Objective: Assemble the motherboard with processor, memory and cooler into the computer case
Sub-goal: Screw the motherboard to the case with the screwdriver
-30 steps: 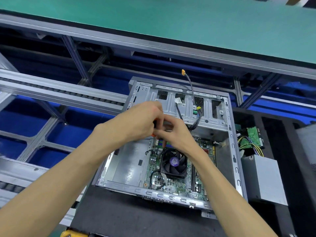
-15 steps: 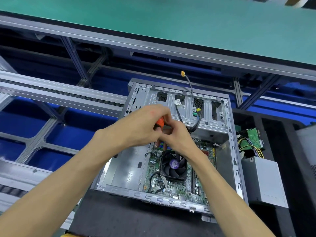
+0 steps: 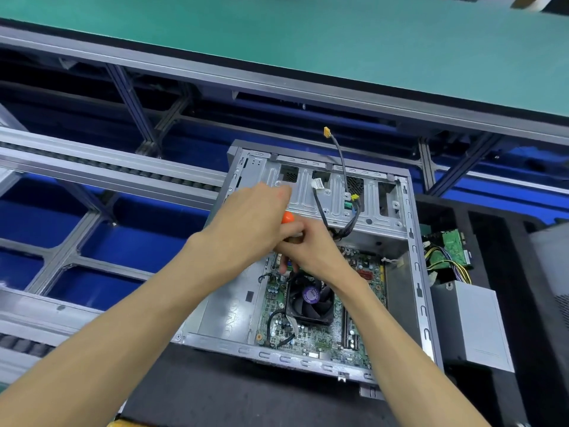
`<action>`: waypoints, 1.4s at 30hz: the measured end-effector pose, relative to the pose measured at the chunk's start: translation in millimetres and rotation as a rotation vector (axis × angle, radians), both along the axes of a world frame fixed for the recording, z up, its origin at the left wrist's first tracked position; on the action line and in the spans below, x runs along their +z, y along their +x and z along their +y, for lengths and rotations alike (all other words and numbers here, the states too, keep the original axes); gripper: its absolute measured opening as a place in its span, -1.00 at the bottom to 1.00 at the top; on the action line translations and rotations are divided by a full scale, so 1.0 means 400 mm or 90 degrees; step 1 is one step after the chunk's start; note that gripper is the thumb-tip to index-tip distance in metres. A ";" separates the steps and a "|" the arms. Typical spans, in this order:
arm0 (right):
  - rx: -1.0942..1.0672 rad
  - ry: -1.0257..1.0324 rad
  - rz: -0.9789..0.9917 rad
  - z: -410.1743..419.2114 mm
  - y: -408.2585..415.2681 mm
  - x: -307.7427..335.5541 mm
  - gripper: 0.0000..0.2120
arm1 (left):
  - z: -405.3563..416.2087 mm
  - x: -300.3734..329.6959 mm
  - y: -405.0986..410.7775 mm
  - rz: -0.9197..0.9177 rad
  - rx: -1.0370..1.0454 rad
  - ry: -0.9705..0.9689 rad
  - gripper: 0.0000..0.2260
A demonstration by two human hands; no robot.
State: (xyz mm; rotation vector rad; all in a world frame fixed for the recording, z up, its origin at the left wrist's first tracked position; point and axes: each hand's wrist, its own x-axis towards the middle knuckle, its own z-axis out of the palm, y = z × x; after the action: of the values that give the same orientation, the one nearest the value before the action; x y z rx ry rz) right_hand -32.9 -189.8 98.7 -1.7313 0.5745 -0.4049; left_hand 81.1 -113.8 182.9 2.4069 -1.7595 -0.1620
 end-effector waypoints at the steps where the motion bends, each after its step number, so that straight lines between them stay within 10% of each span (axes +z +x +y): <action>1: 0.000 0.013 0.003 -0.001 -0.003 -0.003 -0.82 | -0.004 0.005 0.003 0.030 -0.034 0.012 -0.75; 5: -0.002 0.043 0.008 -0.006 -0.011 -0.007 -0.91 | -0.006 0.021 0.022 0.092 -0.148 0.098 -0.77; 9: 0.016 0.034 -0.026 -0.004 -0.002 -0.002 -0.89 | -0.004 0.010 0.002 -0.042 0.009 0.029 -0.56; 15: 0.003 0.036 -0.002 -0.007 -0.011 -0.012 -0.93 | 0.000 0.028 0.018 0.098 -0.162 0.119 -0.82; 21: 0.008 0.040 -0.031 -0.002 0.000 -0.014 -0.92 | 0.000 0.004 -0.010 -0.115 0.048 0.061 -0.64; 25: 0.007 0.001 0.026 -0.001 -0.001 -0.018 -0.94 | 0.002 0.027 0.004 0.055 -0.110 0.151 -0.87; 31: 0.009 0.023 0.013 0.002 0.000 -0.013 -0.94 | 0.004 0.016 -0.010 -0.138 0.033 0.054 -0.52; 38: -0.013 0.014 0.055 0.000 -0.003 -0.022 -0.95 | 0.005 0.023 0.016 0.056 -0.177 0.110 -0.82; 42: -0.004 0.013 0.013 0.005 0.000 -0.013 -0.94 | 0.008 0.004 -0.001 -0.105 -0.034 0.037 -0.59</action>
State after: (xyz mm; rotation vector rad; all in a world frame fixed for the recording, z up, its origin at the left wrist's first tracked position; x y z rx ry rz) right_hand -32.9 -187.9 93.4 -1.7166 0.5979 -0.3852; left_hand 80.5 -110.7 184.6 2.4802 -1.9147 -0.0218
